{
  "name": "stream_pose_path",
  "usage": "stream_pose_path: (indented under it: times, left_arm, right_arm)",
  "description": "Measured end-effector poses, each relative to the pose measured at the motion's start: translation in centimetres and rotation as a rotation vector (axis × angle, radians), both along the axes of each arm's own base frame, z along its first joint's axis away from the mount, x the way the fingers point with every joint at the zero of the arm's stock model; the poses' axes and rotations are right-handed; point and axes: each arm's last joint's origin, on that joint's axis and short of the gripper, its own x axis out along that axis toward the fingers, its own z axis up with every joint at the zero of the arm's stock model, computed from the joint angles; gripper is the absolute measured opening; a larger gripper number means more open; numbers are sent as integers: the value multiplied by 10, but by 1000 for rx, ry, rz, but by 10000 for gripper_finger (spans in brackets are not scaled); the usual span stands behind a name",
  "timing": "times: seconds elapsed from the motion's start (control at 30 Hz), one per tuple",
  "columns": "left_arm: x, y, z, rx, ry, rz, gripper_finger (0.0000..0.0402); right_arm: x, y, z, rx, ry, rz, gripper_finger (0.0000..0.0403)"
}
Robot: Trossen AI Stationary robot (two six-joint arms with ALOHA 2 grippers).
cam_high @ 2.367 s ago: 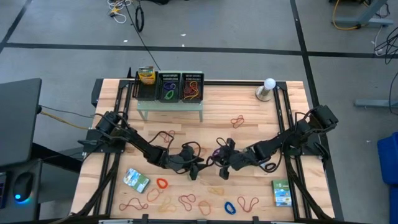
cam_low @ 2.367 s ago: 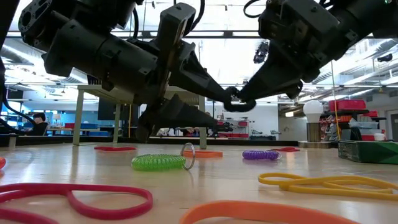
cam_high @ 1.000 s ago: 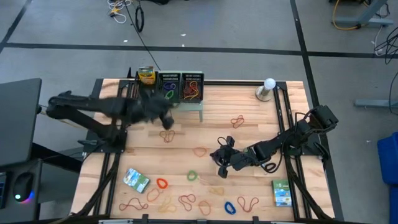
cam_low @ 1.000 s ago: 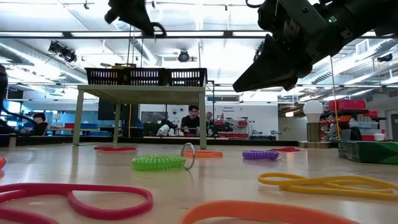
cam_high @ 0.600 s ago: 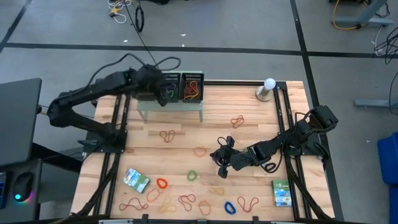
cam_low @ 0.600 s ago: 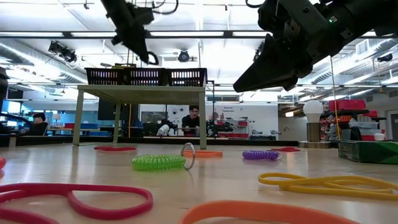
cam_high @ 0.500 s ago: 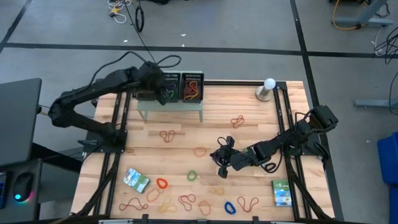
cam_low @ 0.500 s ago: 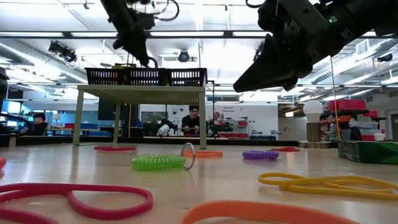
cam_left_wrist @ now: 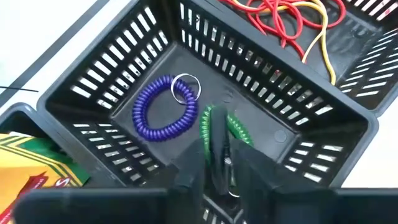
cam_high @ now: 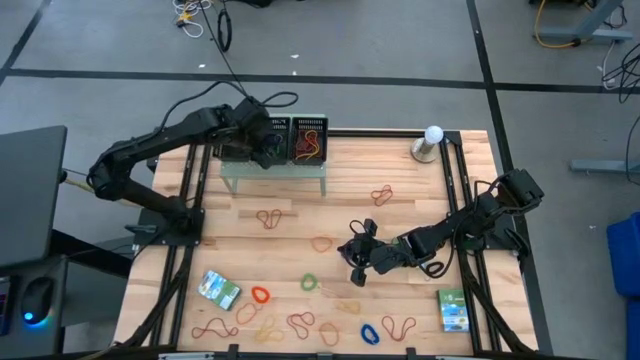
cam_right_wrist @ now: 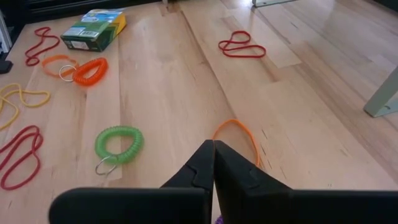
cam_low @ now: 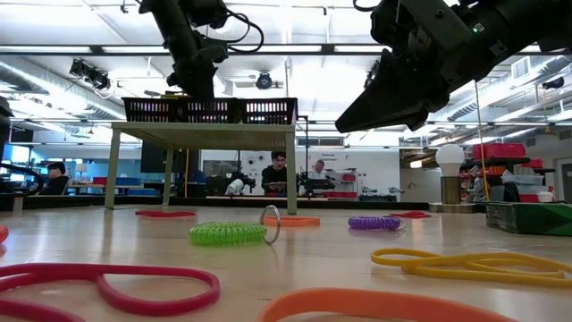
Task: Pick & Place Office Desk Supplies
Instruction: Put the black spring rubber band into the middle black bin on the shelf, then put the crayon box into the left black bin on the shelf
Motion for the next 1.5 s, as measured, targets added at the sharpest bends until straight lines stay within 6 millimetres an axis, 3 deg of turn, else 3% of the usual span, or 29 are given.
stream_pose_path:
  times: [0.23, 0.37, 0.6, 0.77, 0.9, 1.2, 1.3, 1.5]
  left_arm:
    - [-2, -1, 8, 45, 15, -10, 174]
    - [-5, -11, 27, 47, 25, -28, 186]
    - [-1, -76, 27, 151, -49, -246, 93]
    - [-1, -120, 18, 195, -257, -414, 22]
    - [2, -144, -2, 191, -435, -485, 7]
    - [7, -183, -83, 151, -782, -570, 14]
    - [6, -191, -103, 199, -879, -559, 12]
    - [14, -196, -130, 283, -914, -479, 12]
  right_arm:
    - [0, 0, 0, -1, 1, 2, 13]
    - [0, 0, 0, -2, 1, 4, 13]
    - [0, -1, 0, -55, -3, -14, 13]
    - [0, -1, 1, -71, -7, -26, 13]
    - [0, -1, 1, -71, -10, -27, 13]
    - [-3, -1, -2, -84, 15, -22, 13]
    - [-6, -2, -7, -107, 74, -22, 13]
    - [-23, -16, -15, -80, 332, -124, 13]
